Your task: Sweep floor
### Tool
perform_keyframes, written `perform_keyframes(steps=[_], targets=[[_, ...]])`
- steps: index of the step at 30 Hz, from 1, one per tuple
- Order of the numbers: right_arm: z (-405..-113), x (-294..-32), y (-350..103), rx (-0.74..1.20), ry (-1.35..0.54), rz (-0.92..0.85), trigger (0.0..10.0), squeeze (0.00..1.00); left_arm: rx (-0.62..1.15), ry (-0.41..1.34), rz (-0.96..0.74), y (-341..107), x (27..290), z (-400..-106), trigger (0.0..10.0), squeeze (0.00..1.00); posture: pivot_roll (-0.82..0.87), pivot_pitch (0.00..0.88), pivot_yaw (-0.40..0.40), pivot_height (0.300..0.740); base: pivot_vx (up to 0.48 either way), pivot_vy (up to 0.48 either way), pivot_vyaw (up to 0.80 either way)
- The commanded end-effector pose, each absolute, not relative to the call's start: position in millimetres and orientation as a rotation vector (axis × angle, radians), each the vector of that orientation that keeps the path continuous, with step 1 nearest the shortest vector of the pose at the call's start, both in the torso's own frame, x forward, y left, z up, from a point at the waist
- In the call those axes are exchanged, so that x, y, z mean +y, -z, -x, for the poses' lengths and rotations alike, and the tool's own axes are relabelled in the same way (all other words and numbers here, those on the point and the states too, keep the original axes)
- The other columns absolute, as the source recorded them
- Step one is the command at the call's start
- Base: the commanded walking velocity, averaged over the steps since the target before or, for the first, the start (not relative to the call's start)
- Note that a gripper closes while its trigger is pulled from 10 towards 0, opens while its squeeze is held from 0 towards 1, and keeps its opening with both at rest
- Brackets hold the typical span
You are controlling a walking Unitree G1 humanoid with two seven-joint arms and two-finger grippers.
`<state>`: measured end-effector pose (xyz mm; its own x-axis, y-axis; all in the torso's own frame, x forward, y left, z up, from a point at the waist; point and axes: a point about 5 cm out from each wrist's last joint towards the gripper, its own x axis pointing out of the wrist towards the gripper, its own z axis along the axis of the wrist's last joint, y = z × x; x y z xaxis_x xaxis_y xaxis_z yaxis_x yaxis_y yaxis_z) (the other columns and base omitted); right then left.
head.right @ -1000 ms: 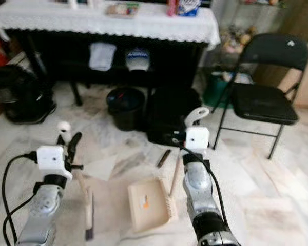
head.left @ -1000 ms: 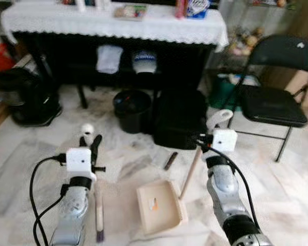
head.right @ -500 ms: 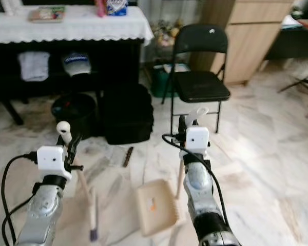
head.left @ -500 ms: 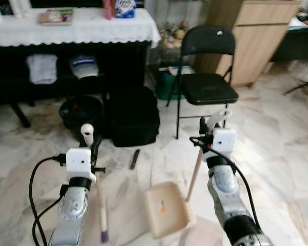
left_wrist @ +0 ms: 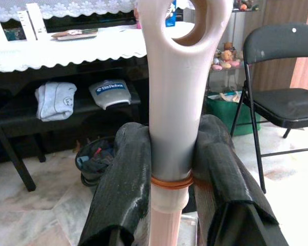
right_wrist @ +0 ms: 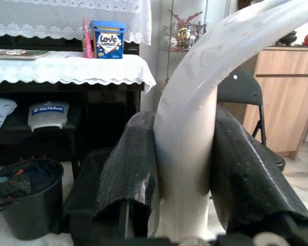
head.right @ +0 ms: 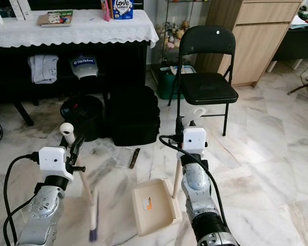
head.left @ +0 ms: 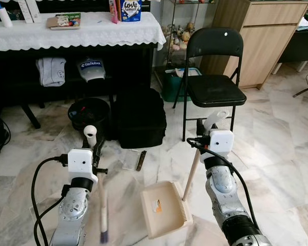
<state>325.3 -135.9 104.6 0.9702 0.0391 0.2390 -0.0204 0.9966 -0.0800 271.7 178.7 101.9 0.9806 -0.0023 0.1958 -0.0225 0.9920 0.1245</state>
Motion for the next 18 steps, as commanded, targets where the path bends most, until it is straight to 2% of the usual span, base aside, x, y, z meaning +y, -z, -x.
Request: perform_keyframes(steps=[1,18], targets=[[-327.5,-137.8,-116.9,-0.306,-0.028,0.077,10.0,0.0,-0.22,0.011,-0.136,-107.5,175.4,-272.4,10.0,0.0,0.01,0.033,-0.029,0.74,0.0,0.0,0.0],[-328.3,-138.4,-117.4,-0.305,-0.026,0.078,10.0,0.0,-0.214,0.014,-0.133,-107.2,175.3,-272.2,10.0,0.0,0.01,0.039,-0.031,0.74,0.42,0.0,0.0]])
